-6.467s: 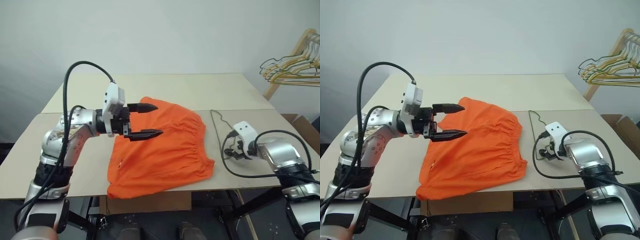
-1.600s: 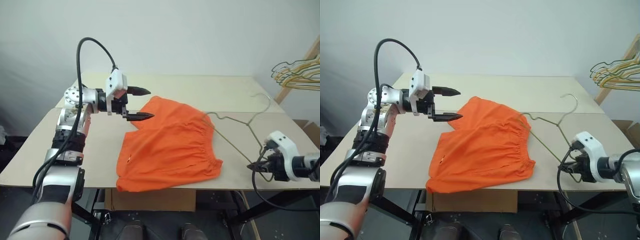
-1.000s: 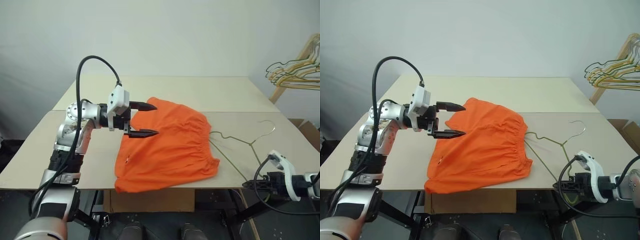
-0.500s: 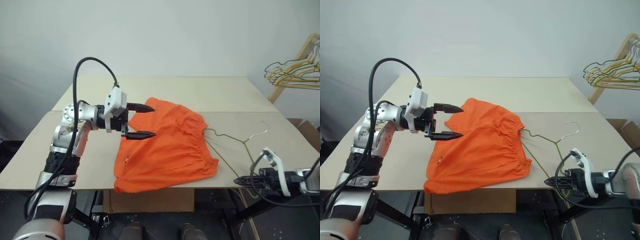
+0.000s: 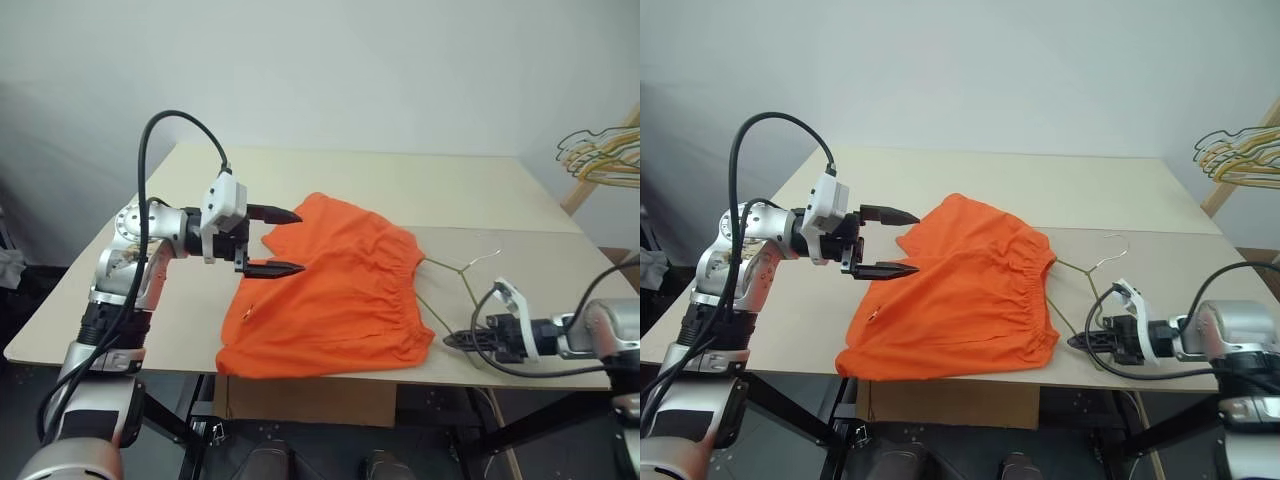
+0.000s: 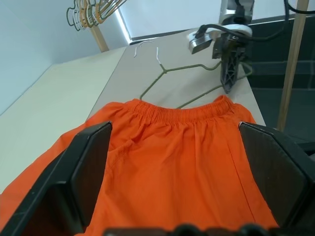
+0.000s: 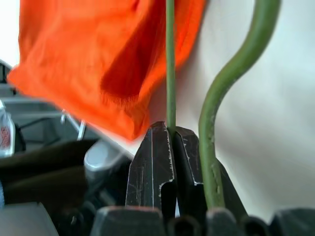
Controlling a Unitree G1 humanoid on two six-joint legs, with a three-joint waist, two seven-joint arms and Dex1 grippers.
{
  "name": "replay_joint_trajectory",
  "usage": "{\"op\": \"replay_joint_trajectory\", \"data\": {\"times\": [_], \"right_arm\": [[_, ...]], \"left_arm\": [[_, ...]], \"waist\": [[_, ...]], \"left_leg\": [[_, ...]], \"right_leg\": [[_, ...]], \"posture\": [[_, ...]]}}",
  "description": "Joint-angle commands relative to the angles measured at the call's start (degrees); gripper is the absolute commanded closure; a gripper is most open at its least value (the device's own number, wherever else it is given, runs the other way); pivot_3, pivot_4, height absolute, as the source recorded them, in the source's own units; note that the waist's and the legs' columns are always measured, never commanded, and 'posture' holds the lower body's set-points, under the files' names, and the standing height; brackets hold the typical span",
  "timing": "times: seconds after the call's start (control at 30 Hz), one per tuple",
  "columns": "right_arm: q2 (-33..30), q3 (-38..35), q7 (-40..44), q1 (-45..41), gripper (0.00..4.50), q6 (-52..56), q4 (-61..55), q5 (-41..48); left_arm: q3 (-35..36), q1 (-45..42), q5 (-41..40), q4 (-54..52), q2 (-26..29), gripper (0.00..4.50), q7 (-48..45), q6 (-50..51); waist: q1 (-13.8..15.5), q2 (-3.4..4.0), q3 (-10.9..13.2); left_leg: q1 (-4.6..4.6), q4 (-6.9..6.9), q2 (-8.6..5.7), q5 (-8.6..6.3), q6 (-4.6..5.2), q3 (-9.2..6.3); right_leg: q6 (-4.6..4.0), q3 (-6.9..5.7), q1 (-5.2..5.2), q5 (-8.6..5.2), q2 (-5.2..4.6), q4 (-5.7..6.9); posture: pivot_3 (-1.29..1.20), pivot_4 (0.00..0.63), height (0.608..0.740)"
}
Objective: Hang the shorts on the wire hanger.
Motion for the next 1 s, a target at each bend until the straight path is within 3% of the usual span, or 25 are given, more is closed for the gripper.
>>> {"op": "replay_joint_trajectory", "data": {"times": [0.03, 0.2, 0.4, 0.63, 0.7, 0.9, 1.0], "right_arm": [[1.57, 1.16, 0.36, -3.35, 4.5, -3.04, 2.73, -1.66], [0.04, 5.13, 6.9, -1.59, 4.5, -2.66, -2.25, -0.02], [7.27, 2.17, -0.1, -7.57, 4.5, -4.58, 11.01, -3.92], [10.96, -0.07, -3.11, -10.42, 4.5, -7.31, 15.36, -5.44], [10.01, -1.17, -3.28, -9.82, 4.5, -7.53, 12.38, -5.19], [1.69, -2.37, -4.77, -3.22, 4.5, -9.15, -12.19, -5.18], [-1.35, -3.13, -5.95, -3.49, 4.5, -9.7, -16.84, -5.66]], "left_arm": [[0.77, -1.72, -0.39, -1.22, 0.37, 0.04, 0.44, -1.13], [0.96, -1.88, -0.46, -1.38, 0.75, 0.04, 0.53, -0.96], [0.71, -1.26, -0.37, -1.86, 0.8, 0.04, 0.76, -1.21], [0.33, -2.03, -0.09, -1.21, 0.72, 0.04, 0.62, -1.69], [0.31, -1.97, -0.13, -1.37, 0.76, 0.04, 0.64, -1.66], [-0.06, -3.29, 0.18, 0.64, 0.44, 0.04, -0.08, -2.71], [-0.71, -4.95, 0.66, 2.82, -0.26, 0.04, -0.8, -4.05]], "waist": [[0.1, 0.0, 0.0], [1.16, 0.01, 0.0], [1.34, 0.0, -0.01], [1.44, 0.01, -0.01], [1.49, 0.01, -0.01], [1.62, 0.05, 0.01], [1.37, 0.04, 0.0]], "left_leg": [[0.01, 0.0, 0.0, 0.01, -0.01, 0.0], [-0.12, -0.02, 0.01, 0.0, 0.0, -0.06], [-0.22, -0.01, -0.01, -0.01, 0.01, -0.03], [-0.22, 0.0, -0.01, 0.0, 0.0, -0.05], [-0.23, -0.01, -0.02, 0.0, 0.0, -0.05], [-0.48, -0.02, -0.05, -0.02, 0.01, -0.06], [-0.73, 0.02, -0.05, -0.01, 0.0, -0.04]], "right_leg": [[-0.2, 0.0, 0.0, -0.09, 0.0, 0.01], [0.06, -0.03, -0.08, 0.07, 0.03, 0.08], [-0.16, -0.04, -0.14, 0.23, 0.02, 0.02], [-0.12, -0.05, -0.15, 0.23, 0.03, 0.06], [-0.13, -0.05, -0.14, 0.24, 0.02, 0.05], [-0.16, -0.07, -0.36, 0.24, -0.03, 0.03], [-0.17, -0.07, -0.65, 0.26, -0.03, 0.06]], "posture": [[0.24, 0.0, 0.74], [0.25, 0.0, 0.74], [0.25, 0.0, 0.74], [0.25, 0.0, 0.74], [0.24, 0.0, 0.74], [0.21, 0.0, 0.74], [0.18, 0.0, 0.74]]}}
